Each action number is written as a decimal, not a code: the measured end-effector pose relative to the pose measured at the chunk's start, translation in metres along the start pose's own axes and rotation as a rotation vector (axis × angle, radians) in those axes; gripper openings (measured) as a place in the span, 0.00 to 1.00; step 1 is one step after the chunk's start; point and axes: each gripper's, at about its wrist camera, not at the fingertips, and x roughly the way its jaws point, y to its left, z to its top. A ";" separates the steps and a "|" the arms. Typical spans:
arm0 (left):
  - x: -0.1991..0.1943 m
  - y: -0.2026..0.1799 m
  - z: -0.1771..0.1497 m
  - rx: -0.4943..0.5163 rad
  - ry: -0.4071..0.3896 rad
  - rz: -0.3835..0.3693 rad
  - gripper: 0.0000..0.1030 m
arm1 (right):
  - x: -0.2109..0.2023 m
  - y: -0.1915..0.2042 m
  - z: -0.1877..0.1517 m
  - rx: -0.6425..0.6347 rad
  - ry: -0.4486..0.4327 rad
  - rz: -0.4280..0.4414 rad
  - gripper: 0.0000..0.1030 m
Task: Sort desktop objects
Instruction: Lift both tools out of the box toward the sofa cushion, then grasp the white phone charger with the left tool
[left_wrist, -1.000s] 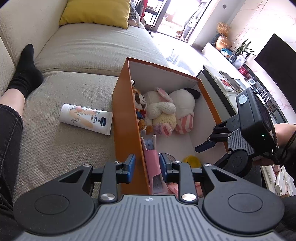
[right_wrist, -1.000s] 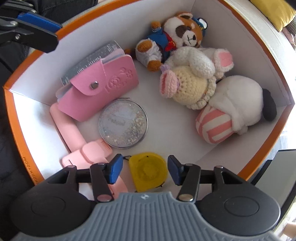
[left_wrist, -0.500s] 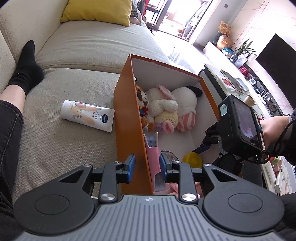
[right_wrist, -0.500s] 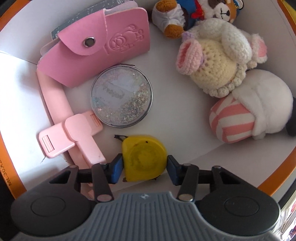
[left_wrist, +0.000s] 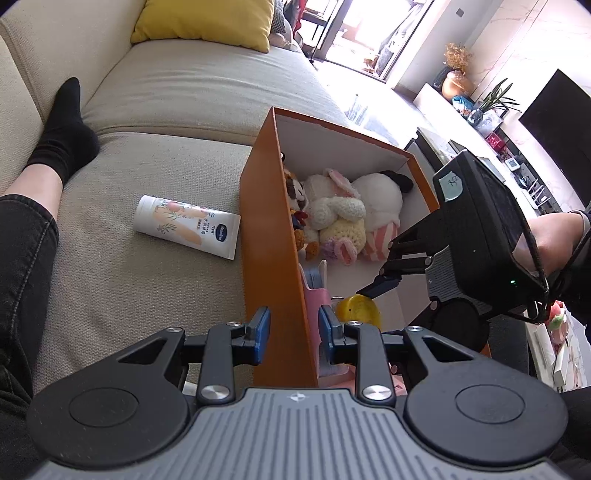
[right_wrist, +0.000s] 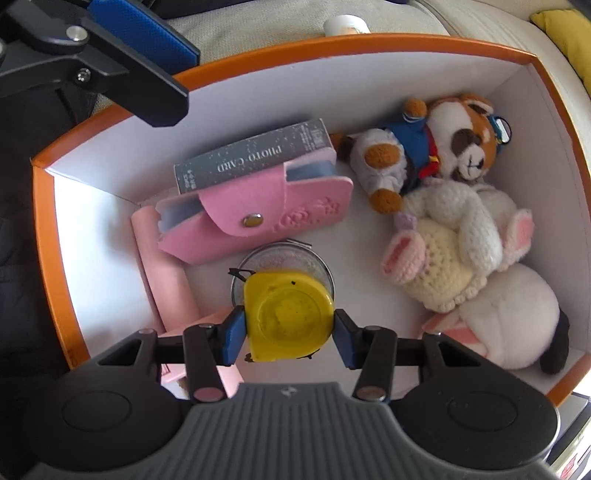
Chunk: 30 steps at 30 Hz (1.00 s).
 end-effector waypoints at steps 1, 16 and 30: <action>-0.001 0.002 -0.001 -0.006 0.000 0.007 0.31 | 0.002 0.001 0.002 -0.003 0.000 0.002 0.51; -0.027 0.025 -0.012 -0.114 -0.048 -0.020 0.32 | -0.013 0.017 -0.006 0.023 -0.063 -0.045 0.59; -0.015 0.042 -0.047 -0.004 0.123 0.245 0.61 | -0.124 0.026 0.031 0.215 -0.478 -0.151 0.57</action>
